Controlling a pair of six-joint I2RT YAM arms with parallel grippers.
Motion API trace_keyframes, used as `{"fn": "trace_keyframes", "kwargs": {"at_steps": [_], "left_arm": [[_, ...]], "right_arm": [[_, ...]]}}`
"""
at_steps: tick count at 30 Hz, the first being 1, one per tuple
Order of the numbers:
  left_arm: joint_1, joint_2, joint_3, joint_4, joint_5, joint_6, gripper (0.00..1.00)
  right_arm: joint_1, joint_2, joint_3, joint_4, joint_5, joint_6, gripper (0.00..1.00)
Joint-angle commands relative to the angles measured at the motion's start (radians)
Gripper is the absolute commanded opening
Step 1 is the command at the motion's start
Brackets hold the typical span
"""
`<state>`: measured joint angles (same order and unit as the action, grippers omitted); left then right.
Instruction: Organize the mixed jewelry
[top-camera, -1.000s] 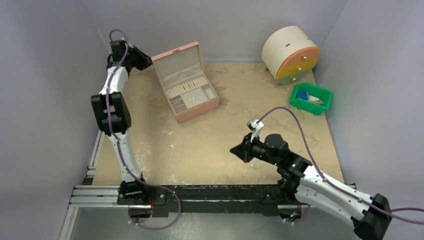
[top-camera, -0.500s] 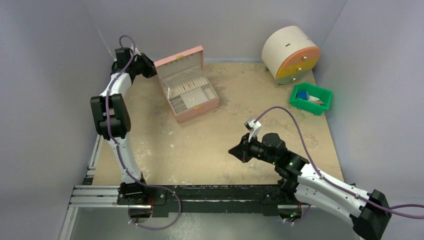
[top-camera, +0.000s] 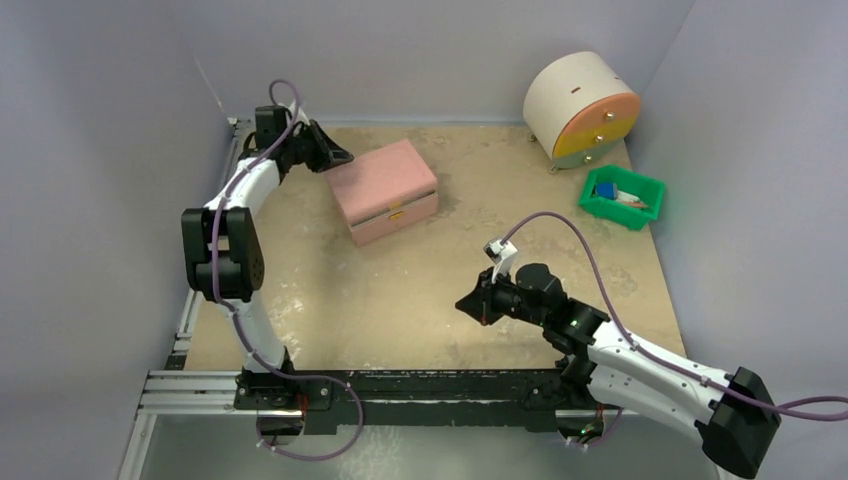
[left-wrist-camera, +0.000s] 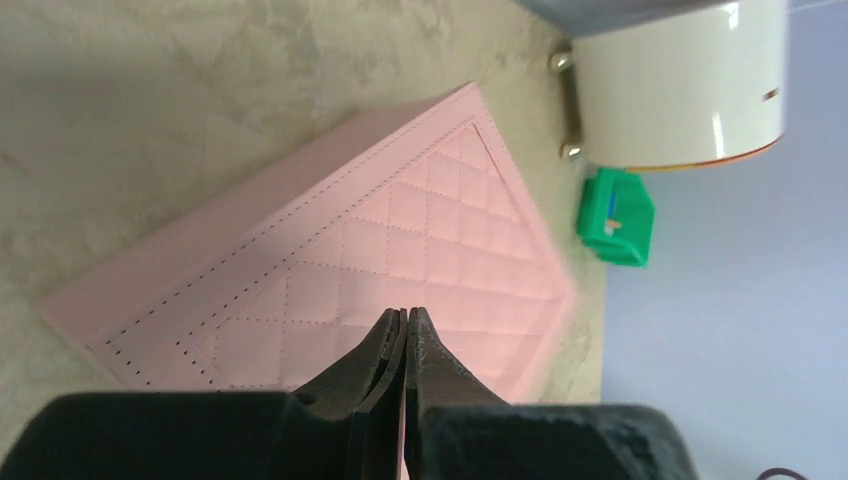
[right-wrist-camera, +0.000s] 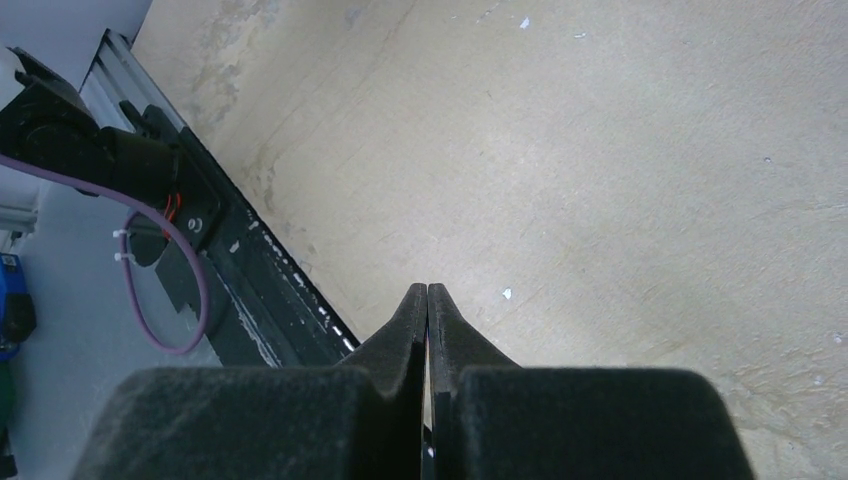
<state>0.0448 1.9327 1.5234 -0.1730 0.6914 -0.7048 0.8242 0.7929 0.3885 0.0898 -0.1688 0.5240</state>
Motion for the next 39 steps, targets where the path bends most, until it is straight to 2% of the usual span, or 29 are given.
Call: {"fn": "trace_keyframes", "kwargs": {"at_steps": [1, 12, 16, 25, 30, 39], "left_arm": [[-0.050, -0.123, -0.065, -0.074, -0.108, 0.064, 0.00], [-0.076, -0.394, -0.195, -0.242, -0.227, 0.162, 0.00], [-0.080, -0.503, -0.294, -0.223, -0.273, 0.161, 0.00], [-0.089, -0.671, -0.429, -0.218, -0.431, 0.225, 0.00], [-0.114, -0.765, -0.482, -0.240, -0.570, 0.261, 0.00], [-0.199, -0.821, -0.512, -0.229, -0.603, 0.259, 0.00]], "right_arm": [[-0.002, 0.019, 0.069, 0.000, 0.047, -0.004, 0.00], [-0.002, 0.114, 0.197, -0.042, 0.105, -0.052, 0.00], [-0.002, 0.202, 0.294, -0.052, 0.135, -0.109, 0.00], [-0.003, 0.432, 0.587, -0.139, 0.167, -0.220, 0.00], [-0.005, 0.570, 0.766, -0.191, 0.183, -0.272, 0.00], [-0.039, 0.839, 1.101, -0.238, 0.194, -0.321, 0.00]]}}
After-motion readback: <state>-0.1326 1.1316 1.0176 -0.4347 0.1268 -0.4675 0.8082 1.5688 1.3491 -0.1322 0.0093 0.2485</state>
